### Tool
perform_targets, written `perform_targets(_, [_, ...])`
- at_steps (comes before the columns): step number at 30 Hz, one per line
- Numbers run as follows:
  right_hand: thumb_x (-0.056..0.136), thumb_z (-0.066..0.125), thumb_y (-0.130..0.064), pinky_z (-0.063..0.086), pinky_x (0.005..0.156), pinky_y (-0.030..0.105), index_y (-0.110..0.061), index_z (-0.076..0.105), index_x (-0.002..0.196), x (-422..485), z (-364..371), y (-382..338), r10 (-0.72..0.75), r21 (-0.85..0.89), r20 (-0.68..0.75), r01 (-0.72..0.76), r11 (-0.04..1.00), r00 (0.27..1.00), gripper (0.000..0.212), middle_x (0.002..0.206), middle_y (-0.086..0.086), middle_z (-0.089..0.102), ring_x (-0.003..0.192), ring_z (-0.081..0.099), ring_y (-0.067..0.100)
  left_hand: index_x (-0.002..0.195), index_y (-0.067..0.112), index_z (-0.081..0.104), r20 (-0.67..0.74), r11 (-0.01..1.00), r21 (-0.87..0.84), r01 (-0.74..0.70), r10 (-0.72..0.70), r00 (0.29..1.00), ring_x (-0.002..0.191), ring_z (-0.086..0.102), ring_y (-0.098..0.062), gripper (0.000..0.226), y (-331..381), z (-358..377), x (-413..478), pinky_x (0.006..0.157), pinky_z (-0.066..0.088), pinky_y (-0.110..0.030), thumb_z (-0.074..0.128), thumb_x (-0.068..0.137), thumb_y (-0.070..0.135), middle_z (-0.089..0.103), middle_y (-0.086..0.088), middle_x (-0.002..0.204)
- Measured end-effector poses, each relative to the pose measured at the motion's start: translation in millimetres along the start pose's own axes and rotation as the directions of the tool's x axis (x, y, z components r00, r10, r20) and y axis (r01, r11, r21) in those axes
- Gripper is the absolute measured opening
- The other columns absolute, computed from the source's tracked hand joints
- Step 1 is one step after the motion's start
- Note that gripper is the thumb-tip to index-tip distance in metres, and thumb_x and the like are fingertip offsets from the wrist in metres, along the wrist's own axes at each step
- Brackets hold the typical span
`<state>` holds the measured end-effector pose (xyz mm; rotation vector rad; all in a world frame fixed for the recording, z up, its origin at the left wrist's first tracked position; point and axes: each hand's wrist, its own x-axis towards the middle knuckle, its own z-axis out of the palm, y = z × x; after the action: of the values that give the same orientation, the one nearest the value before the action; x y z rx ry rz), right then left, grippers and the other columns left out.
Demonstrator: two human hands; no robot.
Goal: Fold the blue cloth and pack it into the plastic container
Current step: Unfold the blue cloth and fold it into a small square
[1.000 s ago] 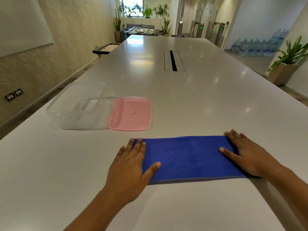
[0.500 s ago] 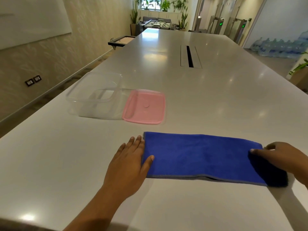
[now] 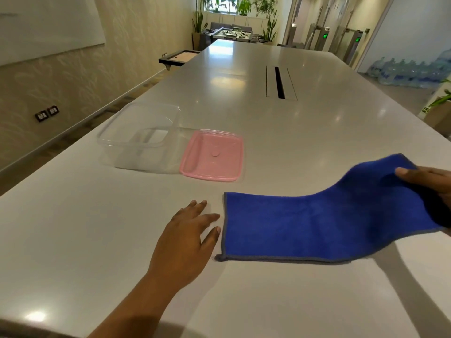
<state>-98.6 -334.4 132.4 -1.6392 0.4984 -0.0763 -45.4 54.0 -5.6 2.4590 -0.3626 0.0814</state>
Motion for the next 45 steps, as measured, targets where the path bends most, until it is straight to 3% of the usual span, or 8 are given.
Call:
perform_targets(4, [0.071,0.073,-0.019,0.063,0.063,0.038,-0.006,0.071,0.107,-10.3,63.1,-12.4,-0.011,0.076,0.017,0.009,0.997,1.000,0.039,0.084,0.013,0.078,0.069,0.073,0.024,0.130,0.036,0.057,0.001,1.000,-0.005,-0.007,0.007,1.000,0.144,0.024,-0.008,0.040,2.7,-1.5,-0.1,0.115,0.030,-0.039,0.052,0.091,0.047,0.037,0.011,0.153])
perform_targets(7, [0.074,0.076,-0.004,0.057,0.047,0.026,-0.009,0.067,0.098,-13.3,113.2,-1.8,-0.018,0.037,0.074,0.015,0.999,0.997,0.026,0.076,0.013,0.072,0.056,0.067,0.021,0.130,0.036,0.057,0.005,1.000,-0.007,-0.009,0.009,1.000,0.144,0.024,-0.008,0.042,4.1,-2.7,-1.0,0.114,0.031,-0.041,0.053,0.090,0.048,0.037,0.010,0.153])
perform_targets(12, [0.074,0.084,-0.004,0.060,0.060,0.036,-0.006,0.060,0.106,-6.0,173.3,29.8,0.034,-0.091,0.067,-0.027,0.995,0.997,0.039,0.085,0.016,0.074,0.067,0.074,0.026,0.131,0.039,0.055,0.007,1.000,0.010,-0.011,0.011,1.000,0.145,0.021,-0.007,0.043,4.2,-2.8,-1.0,0.116,0.027,-0.038,0.051,0.090,0.051,0.034,0.013,0.154])
perform_targets(15, [0.073,0.086,-0.010,0.062,0.068,0.035,-0.012,0.063,0.104,-1.3,189.5,43.5,0.020,-0.152,0.090,-0.006,0.988,0.996,0.039,0.075,0.004,0.077,0.069,0.076,0.018,0.131,0.040,0.054,0.004,1.000,0.020,-0.019,0.019,1.000,0.145,0.020,-0.007,0.042,3.7,-3.0,-1.4,0.116,0.025,-0.037,0.049,0.091,0.052,0.035,0.013,0.154])
perform_targets(18, [0.074,0.086,-0.015,0.058,0.063,0.026,-0.018,0.065,0.102,-0.1,200.1,47.7,0.009,-0.196,0.105,0.011,0.981,0.994,0.035,0.076,0.002,0.078,0.068,0.075,0.012,0.132,0.040,0.054,0.010,0.999,0.037,-0.019,0.019,1.000,0.145,0.019,-0.007,0.042,3.2,-3.0,-1.4,0.116,0.025,-0.037,0.049,0.091,0.052,0.034,0.013,0.154])
perform_targets(23, [0.076,0.084,-0.016,0.058,0.070,0.030,-0.018,0.066,0.099,1.1,209.3,46.4,-0.010,-0.227,0.108,0.035,0.973,0.994,0.029,0.083,0.005,0.076,0.079,0.074,0.018,0.132,0.041,0.052,0.015,0.999,0.046,-0.019,0.019,1.000,0.145,0.018,-0.008,0.043,2.4,-2.0,-1.1,0.116,0.022,-0.037,0.048,0.092,0.052,0.033,0.013,0.155])
perform_targets(37, [0.081,0.079,-0.019,0.053,0.062,0.020,-0.022,0.066,0.095,1.6,222.1,53.8,-0.058,-0.323,0.137,0.100,0.941,0.989,0.019,0.079,0.006,0.076,0.073,0.072,0.012,0.131,0.040,0.053,0.021,0.999,0.049,-0.024,0.023,1.000,0.145,0.017,-0.008,0.042,1.3,-1.7,-0.4,0.117,0.024,-0.037,0.047,0.091,0.053,0.033,0.011,0.155])
perform_targets(45, [0.084,0.069,-0.006,0.054,0.065,0.016,-0.022,0.067,0.091,-2.2,228.9,61.0,-0.108,-0.407,0.194,0.180,0.896,0.975,0.017,0.080,-0.003,0.073,0.077,0.071,0.008,0.132,0.040,0.053,0.031,0.998,0.064,-0.017,0.015,0.999,0.146,0.018,-0.009,0.043,3.0,-2.5,-0.6,0.117,0.025,-0.041,0.047,0.091,0.053,0.033,0.010,0.155])
